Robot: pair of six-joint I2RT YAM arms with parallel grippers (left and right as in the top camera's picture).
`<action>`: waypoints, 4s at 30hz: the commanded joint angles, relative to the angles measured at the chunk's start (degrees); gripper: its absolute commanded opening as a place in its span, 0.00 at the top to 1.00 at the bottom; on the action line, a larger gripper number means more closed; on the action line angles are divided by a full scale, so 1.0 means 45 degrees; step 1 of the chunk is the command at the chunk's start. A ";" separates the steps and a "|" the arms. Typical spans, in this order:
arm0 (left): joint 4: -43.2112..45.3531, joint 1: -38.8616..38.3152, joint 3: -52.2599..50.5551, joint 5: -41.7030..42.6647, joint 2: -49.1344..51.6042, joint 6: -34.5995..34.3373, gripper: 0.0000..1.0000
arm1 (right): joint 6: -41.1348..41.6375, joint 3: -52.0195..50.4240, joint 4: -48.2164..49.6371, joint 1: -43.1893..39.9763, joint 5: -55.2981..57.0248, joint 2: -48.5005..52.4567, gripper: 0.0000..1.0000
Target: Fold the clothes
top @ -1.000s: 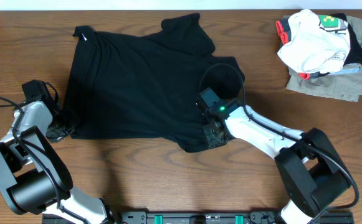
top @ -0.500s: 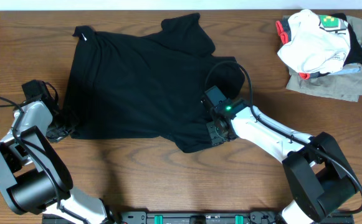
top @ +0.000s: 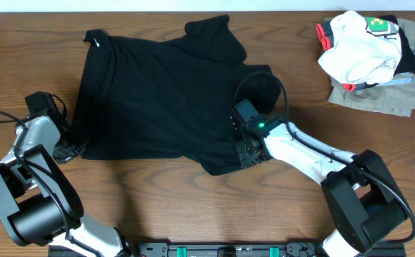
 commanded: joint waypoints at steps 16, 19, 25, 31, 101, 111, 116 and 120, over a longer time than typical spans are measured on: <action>-0.0262 0.0019 -0.0010 0.0233 0.0024 0.0121 0.94 | 0.0243 -0.0097 -0.0117 -0.0219 -0.0583 0.0107 0.99; -0.1229 0.0019 0.0209 0.0282 -0.0282 0.0121 0.94 | 0.0277 0.0136 -0.0534 -0.0656 -0.0583 -0.0622 0.99; -0.2574 0.0000 0.0248 0.0500 -0.1923 0.0117 0.94 | -0.0117 0.0505 -0.1248 -0.2181 -0.0588 -0.2953 0.99; -0.3293 -0.0010 0.0248 0.1724 -0.4328 0.0117 0.94 | -0.0345 0.0515 -0.1923 -0.3818 -0.0680 -0.4988 0.99; 0.0957 -0.1433 0.0389 0.1506 -0.1239 -0.0199 0.09 | -0.2608 0.1443 0.5542 -0.5421 -0.3109 -0.0359 0.14; -0.0155 -0.1404 0.1486 0.1695 -0.4240 -0.0214 0.02 | -0.4988 0.6494 0.0068 -0.4877 -0.2390 -0.0457 0.01; -0.1841 -0.1632 0.3517 0.2322 -0.4163 0.0529 0.02 | -0.5362 0.7946 -0.0233 -0.4512 -0.2380 -0.0457 0.01; -0.2516 -0.2132 0.5212 0.2317 -0.3099 0.0991 0.02 | -0.5523 0.8738 -0.0194 -0.4449 -0.2390 -0.0287 0.01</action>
